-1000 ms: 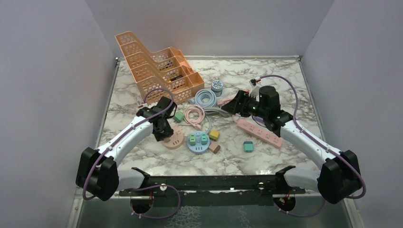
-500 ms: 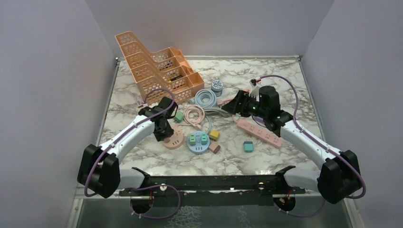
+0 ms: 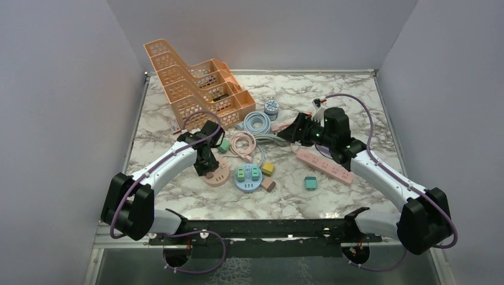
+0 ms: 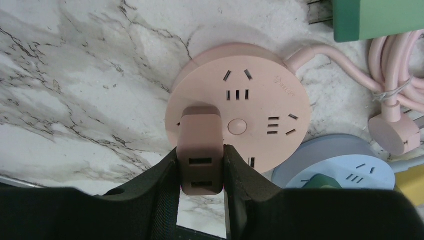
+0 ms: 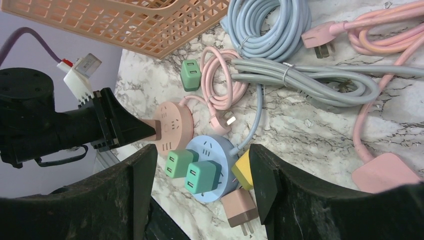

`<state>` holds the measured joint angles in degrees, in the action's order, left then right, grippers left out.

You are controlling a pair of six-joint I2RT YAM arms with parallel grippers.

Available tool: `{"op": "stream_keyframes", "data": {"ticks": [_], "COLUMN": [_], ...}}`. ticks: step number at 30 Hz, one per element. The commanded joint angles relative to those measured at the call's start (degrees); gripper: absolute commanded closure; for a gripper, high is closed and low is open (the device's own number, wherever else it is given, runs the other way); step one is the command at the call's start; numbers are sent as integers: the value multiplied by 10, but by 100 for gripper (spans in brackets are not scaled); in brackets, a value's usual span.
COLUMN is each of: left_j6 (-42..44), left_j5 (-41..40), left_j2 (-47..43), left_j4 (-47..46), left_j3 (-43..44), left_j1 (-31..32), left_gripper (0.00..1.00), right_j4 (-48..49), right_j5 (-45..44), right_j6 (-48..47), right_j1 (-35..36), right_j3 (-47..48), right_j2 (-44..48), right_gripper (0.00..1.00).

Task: Insert the plug

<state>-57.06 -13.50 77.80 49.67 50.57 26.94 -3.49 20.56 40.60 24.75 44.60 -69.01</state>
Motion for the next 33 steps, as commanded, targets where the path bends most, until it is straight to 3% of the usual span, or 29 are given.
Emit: {"op": "stream_keyframes", "data": {"ticks": [1,11,16,18,25,33], "left_j6": [13,12,35,42,58,97], "left_j5": [-7,13,14,7,-20,-19], "left_j2": [61,90,76,60,7,-57], "left_j4": [-29,-73,-73,-65,-30,-25], "left_j3": [-52,-90,-70,-52,11,66], "left_j1": [-4,-5,-5,-6,-6,-6], "left_gripper": [100,100,100,92,44,35], "right_j4": [-13,-18,-43,-56,-132,-275], "right_j5": [-17,-23,-43,-58,-141,-247], "right_j6": [-9,-12,-28,-38,-71,-86], "right_j1": [1,1,1,1,1,1], "right_j3": [5,11,24,30,39,37], "right_j2": [-3,-9,-9,-5,17,33], "right_gripper": [33,33,33,33,30,28]}}
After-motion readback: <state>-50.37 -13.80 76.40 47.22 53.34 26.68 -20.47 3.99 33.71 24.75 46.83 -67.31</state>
